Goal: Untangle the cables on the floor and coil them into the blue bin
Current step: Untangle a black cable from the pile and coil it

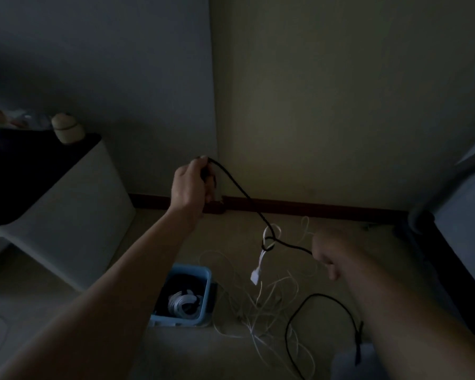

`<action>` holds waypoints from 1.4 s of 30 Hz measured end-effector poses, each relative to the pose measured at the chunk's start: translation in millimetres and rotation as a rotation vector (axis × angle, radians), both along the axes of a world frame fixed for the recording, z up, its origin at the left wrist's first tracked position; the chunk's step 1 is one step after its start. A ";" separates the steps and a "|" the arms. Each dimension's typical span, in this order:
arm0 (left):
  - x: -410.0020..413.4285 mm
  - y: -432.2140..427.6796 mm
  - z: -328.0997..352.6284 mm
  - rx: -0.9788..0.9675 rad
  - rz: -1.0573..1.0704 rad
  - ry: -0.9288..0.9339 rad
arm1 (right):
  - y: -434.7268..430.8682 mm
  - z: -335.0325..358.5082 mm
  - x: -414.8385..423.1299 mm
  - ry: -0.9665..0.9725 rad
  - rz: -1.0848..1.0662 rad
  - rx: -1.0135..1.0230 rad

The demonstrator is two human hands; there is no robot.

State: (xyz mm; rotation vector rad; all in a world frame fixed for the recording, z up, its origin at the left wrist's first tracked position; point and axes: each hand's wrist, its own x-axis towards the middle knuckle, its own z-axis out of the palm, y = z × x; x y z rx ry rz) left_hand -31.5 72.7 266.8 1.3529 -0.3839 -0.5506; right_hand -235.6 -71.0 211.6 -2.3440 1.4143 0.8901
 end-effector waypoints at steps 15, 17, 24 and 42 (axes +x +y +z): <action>-13.3 -3.0 -5.0 0.243 -0.491 -0.066 | 22.3 14.3 59.0 -1.483 -0.267 0.443; -12.2 1.9 -5.5 0.329 -0.626 -0.056 | 15.5 16.6 55.2 -1.508 -0.232 0.259; -18.2 2.9 4.7 0.117 -0.943 0.298 | 7.3 12.9 53.1 -1.481 -0.242 0.319; -7.8 0.0 9.4 -0.440 -0.409 0.620 | 36.6 8.5 44.5 -1.034 -0.113 0.822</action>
